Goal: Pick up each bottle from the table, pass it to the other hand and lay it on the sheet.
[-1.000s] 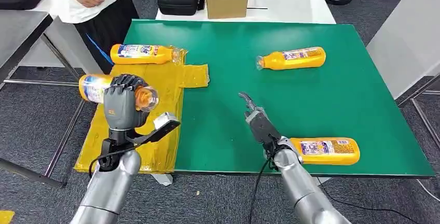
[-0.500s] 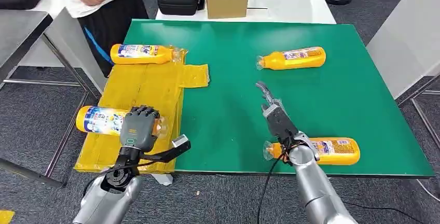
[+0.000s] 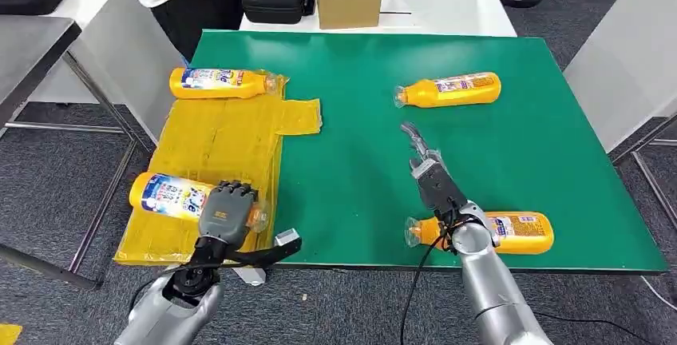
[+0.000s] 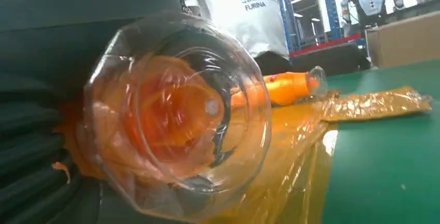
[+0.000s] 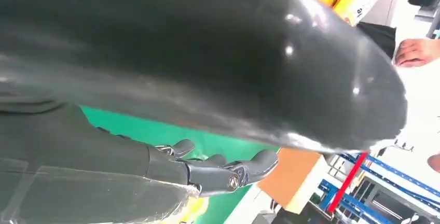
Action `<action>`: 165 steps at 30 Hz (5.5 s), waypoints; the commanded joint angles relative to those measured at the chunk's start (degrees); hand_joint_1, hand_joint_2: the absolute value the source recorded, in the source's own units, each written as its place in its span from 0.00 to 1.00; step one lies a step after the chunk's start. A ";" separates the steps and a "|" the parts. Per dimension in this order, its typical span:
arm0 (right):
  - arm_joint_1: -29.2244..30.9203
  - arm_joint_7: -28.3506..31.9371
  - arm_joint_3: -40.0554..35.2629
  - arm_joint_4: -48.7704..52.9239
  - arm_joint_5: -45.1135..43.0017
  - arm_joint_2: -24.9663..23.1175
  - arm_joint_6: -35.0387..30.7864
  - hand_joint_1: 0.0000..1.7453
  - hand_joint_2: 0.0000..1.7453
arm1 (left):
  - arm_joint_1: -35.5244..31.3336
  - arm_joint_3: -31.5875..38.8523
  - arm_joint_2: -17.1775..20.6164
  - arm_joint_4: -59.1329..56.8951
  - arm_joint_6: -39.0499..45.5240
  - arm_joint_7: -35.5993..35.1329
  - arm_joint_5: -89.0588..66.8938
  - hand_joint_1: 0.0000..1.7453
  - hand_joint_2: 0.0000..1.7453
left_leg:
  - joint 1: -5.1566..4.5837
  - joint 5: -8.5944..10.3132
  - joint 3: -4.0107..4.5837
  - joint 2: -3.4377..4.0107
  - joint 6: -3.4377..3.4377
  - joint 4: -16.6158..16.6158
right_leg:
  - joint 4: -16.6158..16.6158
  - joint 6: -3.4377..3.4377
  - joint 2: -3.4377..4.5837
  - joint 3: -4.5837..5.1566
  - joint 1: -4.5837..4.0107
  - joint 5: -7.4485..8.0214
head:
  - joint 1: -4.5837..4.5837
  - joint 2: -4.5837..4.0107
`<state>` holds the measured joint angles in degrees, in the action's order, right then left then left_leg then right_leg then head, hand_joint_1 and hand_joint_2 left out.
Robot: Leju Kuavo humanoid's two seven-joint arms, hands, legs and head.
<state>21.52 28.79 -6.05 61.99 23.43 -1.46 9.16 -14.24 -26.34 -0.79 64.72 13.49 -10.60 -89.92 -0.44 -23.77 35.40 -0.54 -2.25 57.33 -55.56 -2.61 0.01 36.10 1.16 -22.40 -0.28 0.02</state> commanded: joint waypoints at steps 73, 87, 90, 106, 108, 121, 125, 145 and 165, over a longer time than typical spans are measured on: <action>-3.35 -1.42 2.16 3.78 0.32 0.20 0.20 0.00 0.00 | 0.89 13.27 -5.82 4.03 9.44 10.42 13.29 0.00 1.00 | 0.11 -0.22 -0.28 -0.01 0.13 0.12 | -0.05 0.12 -0.05 -0.32 -0.12 -0.20 | 0.00 0.00; 1.61 -1.98 -3.89 3.09 4.12 4.95 0.17 0.00 0.00 | 1.08 13.04 -8.89 5.71 11.06 41.72 68.31 0.00 1.00 | 0.09 -0.19 -0.28 0.07 0.13 0.10 | -0.03 0.13 0.03 -0.34 -0.10 -0.13 | 0.00 0.00; 1.02 -3.22 -6.42 3.75 7.00 9.24 2.32 0.00 0.00 | 1.55 11.56 -8.46 3.96 4.51 42.01 74.24 0.00 1.00 | 0.02 -0.07 -0.19 -0.06 0.07 -0.02 | 0.04 0.06 -0.07 -0.25 -0.03 -0.07 | 0.00 0.00; 0.99 -13.47 -1.51 18.49 -1.40 36.63 22.18 0.00 1.00 | 1.60 10.08 -7.07 0.33 1.72 44.02 86.20 0.00 1.00 | -0.16 -0.05 -0.01 -0.28 0.01 0.01 | 0.01 0.02 -0.25 -0.12 0.14 -0.08 | -0.02 0.00; -0.84 -14.62 0.71 19.15 -3.78 37.65 24.73 0.00 1.00 | 1.23 9.90 -7.06 0.08 2.09 44.16 86.10 0.00 1.00 | -0.11 -0.09 -0.07 -0.34 0.04 0.04 | 0.02 0.06 -0.33 -0.20 0.08 -0.13 | 0.00 0.00; -7.46 -11.22 -4.88 16.61 -4.94 39.73 29.16 0.00 1.00 | -3.50 7.92 -7.32 -3.85 3.20 43.92 86.12 0.00 1.00 | 0.08 -0.30 -0.55 -0.03 0.12 -0.03 | 0.20 0.16 -0.09 -0.69 -0.11 -0.17 | -0.02 0.00; -7.09 -11.06 -7.16 15.08 -2.00 37.13 27.54 0.00 1.00 | -4.22 7.31 -7.29 -4.35 3.73 43.73 86.37 0.00 1.00 | 0.07 -0.27 -0.47 -0.01 0.09 -0.02 | 0.17 0.14 -0.05 -0.56 -0.12 -0.15 | -0.02 0.00; -10.66 -9.81 -8.53 14.15 0.17 39.03 24.82 0.00 1.00 | -4.63 5.80 -6.21 -7.51 4.03 45.77 88.96 0.00 1.00 | 0.04 -0.26 -0.35 0.13 0.06 -0.02 | 0.14 0.11 0.06 -0.42 -0.08 -0.11 | -0.02 0.00; -7.23 -8.44 -9.93 6.21 5.73 33.79 18.63 0.00 1.00 | -2.55 7.01 -5.92 -6.41 5.02 46.73 88.89 0.00 1.00 | 0.06 -0.26 -0.39 0.19 0.06 -0.07 | 0.19 0.11 0.16 -0.44 -0.09 -0.08 | -0.02 0.00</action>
<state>10.61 20.26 -13.57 75.08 27.76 37.75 29.50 -16.23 -18.97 -8.26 60.63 18.38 36.13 -1.05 -0.52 -23.86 35.47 -0.60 -2.36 57.35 -55.52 -2.65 -0.05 36.10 1.21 -22.41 -0.31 0.02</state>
